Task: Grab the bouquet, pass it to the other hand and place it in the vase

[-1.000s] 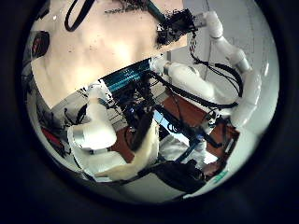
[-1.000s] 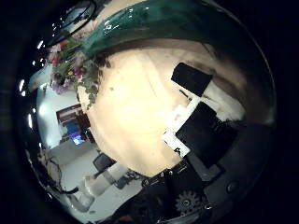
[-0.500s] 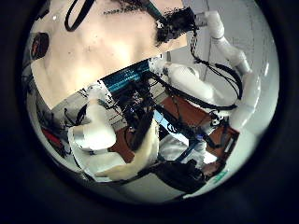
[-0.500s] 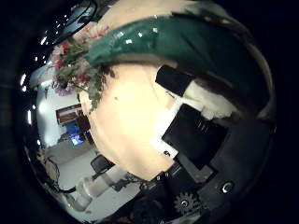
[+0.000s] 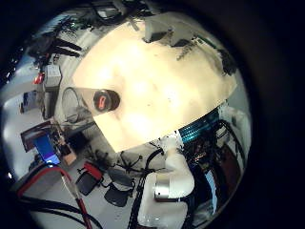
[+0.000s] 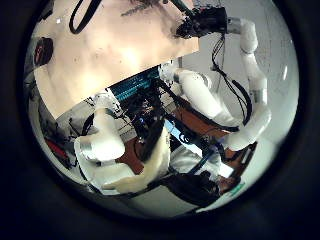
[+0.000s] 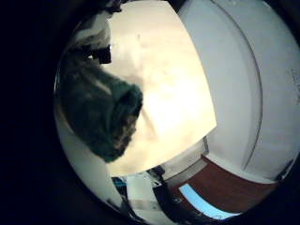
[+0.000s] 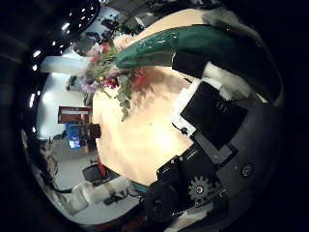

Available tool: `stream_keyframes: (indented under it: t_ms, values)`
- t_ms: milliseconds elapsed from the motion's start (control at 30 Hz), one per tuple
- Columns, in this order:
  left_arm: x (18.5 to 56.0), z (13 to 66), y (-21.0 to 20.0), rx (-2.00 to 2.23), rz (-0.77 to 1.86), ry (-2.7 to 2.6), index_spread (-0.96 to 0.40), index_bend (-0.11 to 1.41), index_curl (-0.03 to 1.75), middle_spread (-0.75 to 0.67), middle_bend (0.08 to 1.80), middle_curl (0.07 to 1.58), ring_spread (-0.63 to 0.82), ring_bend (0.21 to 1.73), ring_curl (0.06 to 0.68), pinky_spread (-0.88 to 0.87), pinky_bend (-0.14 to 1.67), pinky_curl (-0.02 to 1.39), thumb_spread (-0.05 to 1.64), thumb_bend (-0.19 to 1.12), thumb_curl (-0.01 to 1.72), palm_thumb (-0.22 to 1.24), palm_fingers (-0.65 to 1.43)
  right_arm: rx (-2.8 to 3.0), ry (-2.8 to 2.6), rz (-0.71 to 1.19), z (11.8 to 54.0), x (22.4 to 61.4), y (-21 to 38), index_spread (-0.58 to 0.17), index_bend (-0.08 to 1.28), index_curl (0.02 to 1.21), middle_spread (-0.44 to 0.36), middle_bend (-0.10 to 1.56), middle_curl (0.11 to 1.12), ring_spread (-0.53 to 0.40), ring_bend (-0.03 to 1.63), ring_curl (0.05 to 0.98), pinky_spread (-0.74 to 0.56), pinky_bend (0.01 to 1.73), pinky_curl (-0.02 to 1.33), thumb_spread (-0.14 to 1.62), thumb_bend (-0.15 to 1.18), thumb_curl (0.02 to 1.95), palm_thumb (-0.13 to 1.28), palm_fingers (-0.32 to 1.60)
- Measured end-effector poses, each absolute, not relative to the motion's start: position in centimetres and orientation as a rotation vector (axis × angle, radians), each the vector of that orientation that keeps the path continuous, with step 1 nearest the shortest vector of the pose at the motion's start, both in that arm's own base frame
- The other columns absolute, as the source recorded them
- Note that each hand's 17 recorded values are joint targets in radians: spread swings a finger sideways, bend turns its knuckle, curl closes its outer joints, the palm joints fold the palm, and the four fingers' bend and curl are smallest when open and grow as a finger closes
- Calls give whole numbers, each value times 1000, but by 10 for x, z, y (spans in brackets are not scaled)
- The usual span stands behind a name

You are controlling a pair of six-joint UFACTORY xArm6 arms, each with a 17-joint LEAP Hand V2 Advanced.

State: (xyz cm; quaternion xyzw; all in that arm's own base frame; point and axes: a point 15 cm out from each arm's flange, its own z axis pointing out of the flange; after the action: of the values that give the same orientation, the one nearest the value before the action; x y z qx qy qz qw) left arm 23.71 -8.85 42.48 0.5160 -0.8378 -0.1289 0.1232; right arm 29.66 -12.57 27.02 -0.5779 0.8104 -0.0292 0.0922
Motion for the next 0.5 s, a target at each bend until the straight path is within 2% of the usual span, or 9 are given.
stream_keyframes:
  t_ms: [500]
  values:
    - [263, 420, -70, 1475, -200, -2404, -50, 184, 368, 294, 184, 296, 516, 470, 203, 493, 257, 319, 1185, -18, 283, 206, 175, -1352, 2085, 55, 411, 299, -100, -211, 1202, 833, -107, 1375, 740, -177, 1468, 647, -178, 1347, 699, 837, 37, 955, 1161, 1159]
